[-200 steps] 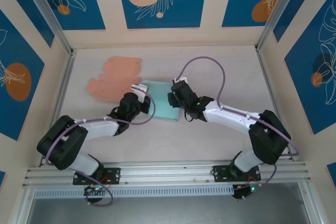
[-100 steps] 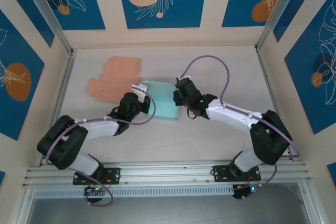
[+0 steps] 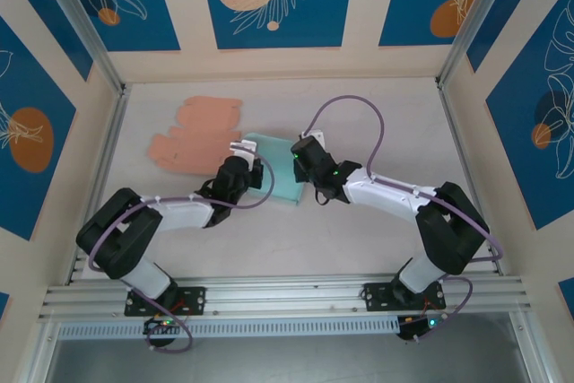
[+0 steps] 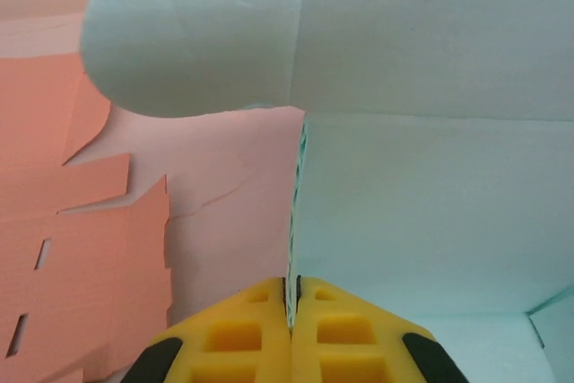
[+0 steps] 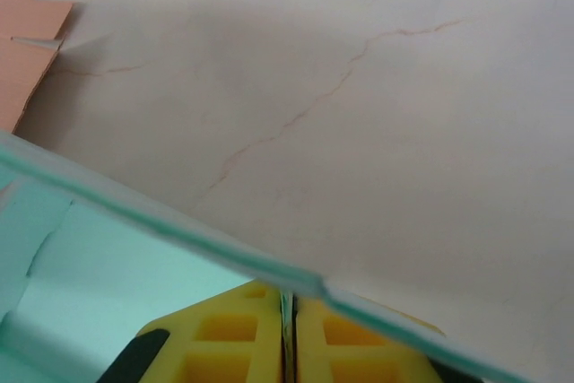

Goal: Fold the paper box

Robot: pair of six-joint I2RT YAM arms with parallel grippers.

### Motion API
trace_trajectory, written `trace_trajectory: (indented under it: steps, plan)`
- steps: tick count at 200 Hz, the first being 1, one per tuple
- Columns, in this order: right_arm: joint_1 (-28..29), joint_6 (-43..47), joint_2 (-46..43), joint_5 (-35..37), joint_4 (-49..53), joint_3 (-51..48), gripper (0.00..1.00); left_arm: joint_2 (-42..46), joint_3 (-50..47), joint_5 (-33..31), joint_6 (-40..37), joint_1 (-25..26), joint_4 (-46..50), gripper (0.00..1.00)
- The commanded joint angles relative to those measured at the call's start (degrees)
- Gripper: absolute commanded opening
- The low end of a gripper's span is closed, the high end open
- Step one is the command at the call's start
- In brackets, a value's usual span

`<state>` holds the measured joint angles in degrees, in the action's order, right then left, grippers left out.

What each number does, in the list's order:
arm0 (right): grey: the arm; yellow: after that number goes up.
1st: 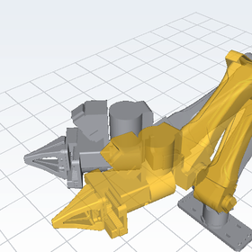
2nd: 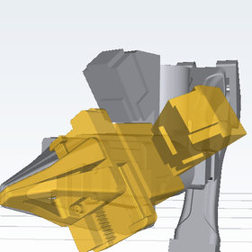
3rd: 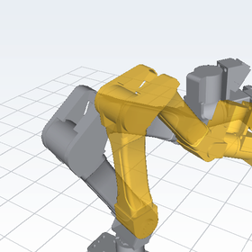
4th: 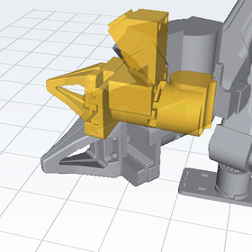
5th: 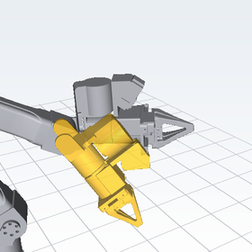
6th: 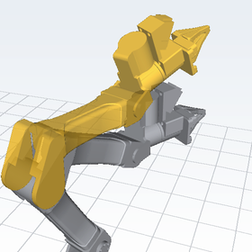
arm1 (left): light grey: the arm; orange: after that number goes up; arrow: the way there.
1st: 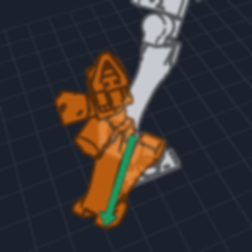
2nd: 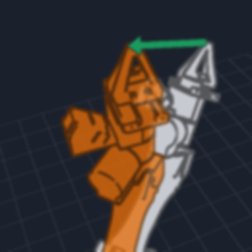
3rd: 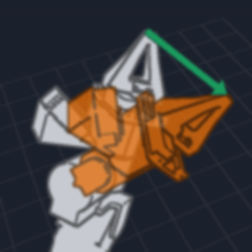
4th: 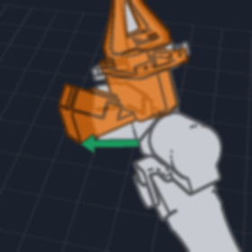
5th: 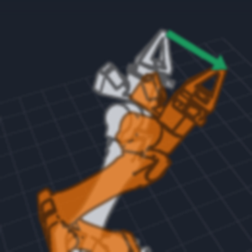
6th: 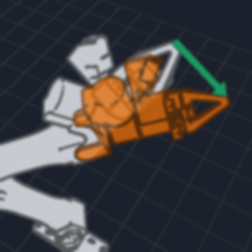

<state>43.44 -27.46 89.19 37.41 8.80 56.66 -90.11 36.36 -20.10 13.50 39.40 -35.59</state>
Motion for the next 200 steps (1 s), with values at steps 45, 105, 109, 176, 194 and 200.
trace_trajectory:
  steps: [45,105,109,176,194,200]
  plan:
    - [-7.99,8.78,0.79,-6.81,-11.39,4.77,0.06,-6.35,8.61,1.2,2.28,1.97,-4.88,0.0]
    - [-7.63,6.85,4.53,-5.25,-12.69,4.65,0.06,-12.16,10.39,0.72,3.36,2.0,-7.1,0.0]
    - [-7.51,6.58,4.65,-5.08,-12.91,4.43,0.06,-12.36,10.4,0.76,3.53,1.94,-7.2,0.0]
    - [-3.38,1.7,5.77,0.09,-15.14,0.15,0.06,-12.56,7.36,2.06,5.46,2.0,-8.34,0.0]
    - [-2.04,0.21,6.49,1.88,-15.46,-0.71,0.06,-12.6,6.39,2.06,5.67,1.95,-8.57,0.0]
    - [-1.63,0.02,6.81,2.43,-15.73,-0.97,0.06,-12.7,6.04,2.03,5.62,1.99,-8.89,0.0]
